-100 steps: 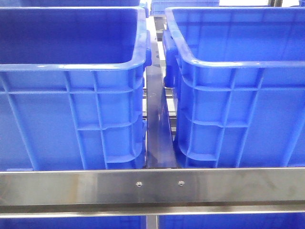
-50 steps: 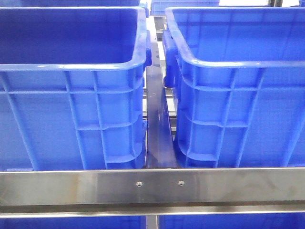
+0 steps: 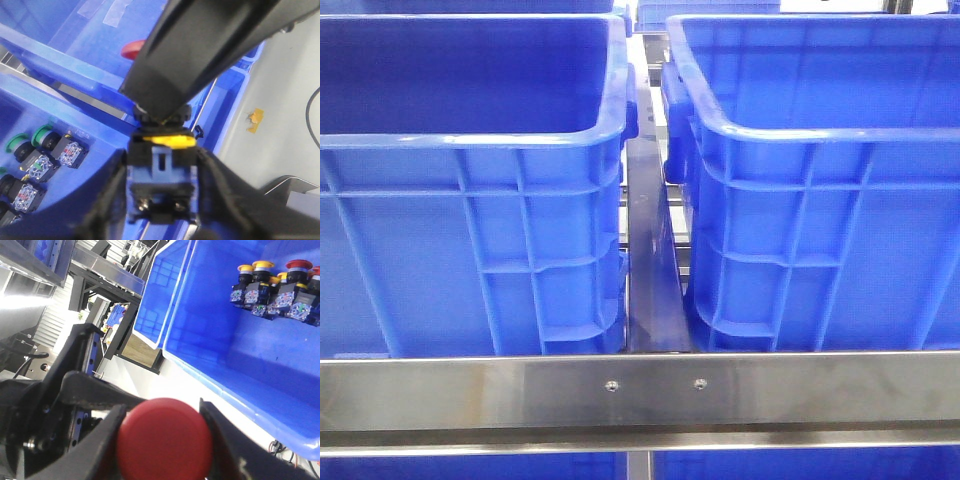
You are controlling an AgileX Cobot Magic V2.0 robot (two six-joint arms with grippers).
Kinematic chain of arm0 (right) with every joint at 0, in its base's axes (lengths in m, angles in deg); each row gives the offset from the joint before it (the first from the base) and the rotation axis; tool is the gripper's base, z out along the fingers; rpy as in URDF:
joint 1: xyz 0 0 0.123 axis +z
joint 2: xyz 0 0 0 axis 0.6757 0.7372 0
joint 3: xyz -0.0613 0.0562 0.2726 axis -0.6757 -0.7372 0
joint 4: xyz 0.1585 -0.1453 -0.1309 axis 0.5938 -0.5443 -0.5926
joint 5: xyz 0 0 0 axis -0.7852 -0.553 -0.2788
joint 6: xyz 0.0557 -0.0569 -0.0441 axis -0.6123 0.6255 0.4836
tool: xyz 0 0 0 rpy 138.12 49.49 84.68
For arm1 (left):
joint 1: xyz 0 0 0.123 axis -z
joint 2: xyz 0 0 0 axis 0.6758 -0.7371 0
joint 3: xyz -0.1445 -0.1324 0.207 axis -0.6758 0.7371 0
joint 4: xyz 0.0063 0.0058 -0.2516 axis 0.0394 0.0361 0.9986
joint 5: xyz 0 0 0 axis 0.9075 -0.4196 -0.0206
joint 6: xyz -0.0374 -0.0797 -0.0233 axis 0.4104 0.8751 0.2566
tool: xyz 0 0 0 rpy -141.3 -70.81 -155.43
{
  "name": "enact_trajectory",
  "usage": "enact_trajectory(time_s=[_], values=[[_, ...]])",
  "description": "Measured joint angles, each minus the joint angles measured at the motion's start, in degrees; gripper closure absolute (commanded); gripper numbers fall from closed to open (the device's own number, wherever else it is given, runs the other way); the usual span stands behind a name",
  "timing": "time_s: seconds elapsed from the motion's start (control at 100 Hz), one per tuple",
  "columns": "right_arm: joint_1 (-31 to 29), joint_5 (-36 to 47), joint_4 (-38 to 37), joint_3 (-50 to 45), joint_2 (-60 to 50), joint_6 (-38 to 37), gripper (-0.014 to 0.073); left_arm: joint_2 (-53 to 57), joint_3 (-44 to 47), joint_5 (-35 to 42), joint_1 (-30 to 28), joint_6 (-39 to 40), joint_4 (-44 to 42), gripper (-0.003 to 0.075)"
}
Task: Pick red and yellow buttons and place in box
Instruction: 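Grasp the red button cap with the right gripper, release left gripper, then carry the red button into the empty crate with the right gripper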
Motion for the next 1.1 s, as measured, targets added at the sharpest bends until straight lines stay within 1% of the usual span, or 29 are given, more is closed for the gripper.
enact_trajectory(time_s=[0.04, 0.11, 0.45, 0.66, 0.87, 1.1], values=[[0.0, -0.15, 0.0, -0.01, 0.0, 0.0, 0.0495, 0.0, 0.0, 0.0, 0.0, 0.0, 0.0, 0.0265], [0.0, -0.47, 0.0, -0.01, 0.0, 0.0, 0.0495, 0.0, 0.0, 0.0, 0.0, 0.0, 0.0, 0.0214], [0.0, -0.36, 0.0, -0.01, 0.0, 0.09, 0.0495, 0.56, 0.04, -1.14, -0.25, 1.9, 0.0, 0.0216], [0.0, 2.68, 0.0, -0.01, 0.0, 0.22, 0.0495, 5.25, 2.25, -1.23, -3.41, 3.3, 0.0, 0.0216], [0.0, 5.84, 0.0, -0.01, 0.0, 0.41, 0.0495, 12.98, 6.14, -1.23, -10.13, 5.12, -0.11, 0.0216], [0.0, 5.93, 0.0, -0.01, 0.0, 0.55, 0.0495, 21.54, 10.71, -1.23, -22.31, 5.98, -1.67, 0.0216]])
